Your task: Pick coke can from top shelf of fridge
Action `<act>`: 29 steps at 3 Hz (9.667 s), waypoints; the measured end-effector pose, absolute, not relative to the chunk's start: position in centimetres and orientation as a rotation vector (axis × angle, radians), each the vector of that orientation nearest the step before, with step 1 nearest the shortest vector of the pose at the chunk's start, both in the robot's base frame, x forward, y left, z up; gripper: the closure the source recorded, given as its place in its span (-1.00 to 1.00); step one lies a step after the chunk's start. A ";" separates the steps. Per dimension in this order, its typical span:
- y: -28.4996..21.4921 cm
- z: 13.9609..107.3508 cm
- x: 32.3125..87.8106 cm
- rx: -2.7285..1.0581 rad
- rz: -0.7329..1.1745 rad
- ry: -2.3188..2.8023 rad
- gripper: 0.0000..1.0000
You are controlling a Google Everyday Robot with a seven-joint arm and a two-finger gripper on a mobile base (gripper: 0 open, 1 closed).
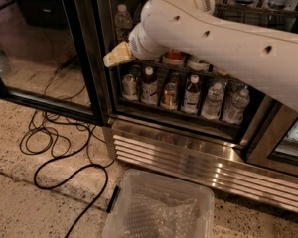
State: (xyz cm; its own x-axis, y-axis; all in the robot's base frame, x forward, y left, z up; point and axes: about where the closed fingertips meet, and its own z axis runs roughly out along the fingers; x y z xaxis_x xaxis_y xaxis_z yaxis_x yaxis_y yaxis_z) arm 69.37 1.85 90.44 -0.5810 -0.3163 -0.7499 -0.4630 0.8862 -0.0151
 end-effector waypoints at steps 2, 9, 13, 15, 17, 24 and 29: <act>2.9 90.5 69.9 -0.496 0.275 2.223 -1.00; 9.4 99.6 83.6 -0.075 0.296 1.845 -0.78; 10.5 103.5 83.6 -0.119 0.264 1.728 -0.68; 10.9 104.5 84.5 -0.168 0.226 1.712 -0.62; 10.3 105.5 86.1 -0.197 0.174 1.687 -0.46; 9.4 106.4 88.1 -0.207 0.105 1.662 -0.46; 9.2 106.1 87.5 -0.183 0.072 1.680 -0.06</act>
Offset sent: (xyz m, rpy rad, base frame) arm 0.0100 0.0184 0.0009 0.0984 -0.0277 -0.0159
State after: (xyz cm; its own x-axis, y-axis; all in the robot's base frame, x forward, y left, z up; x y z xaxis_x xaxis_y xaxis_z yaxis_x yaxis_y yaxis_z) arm 87.49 9.20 106.08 -0.1070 -0.0783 -0.9912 -0.1628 0.9848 -0.0602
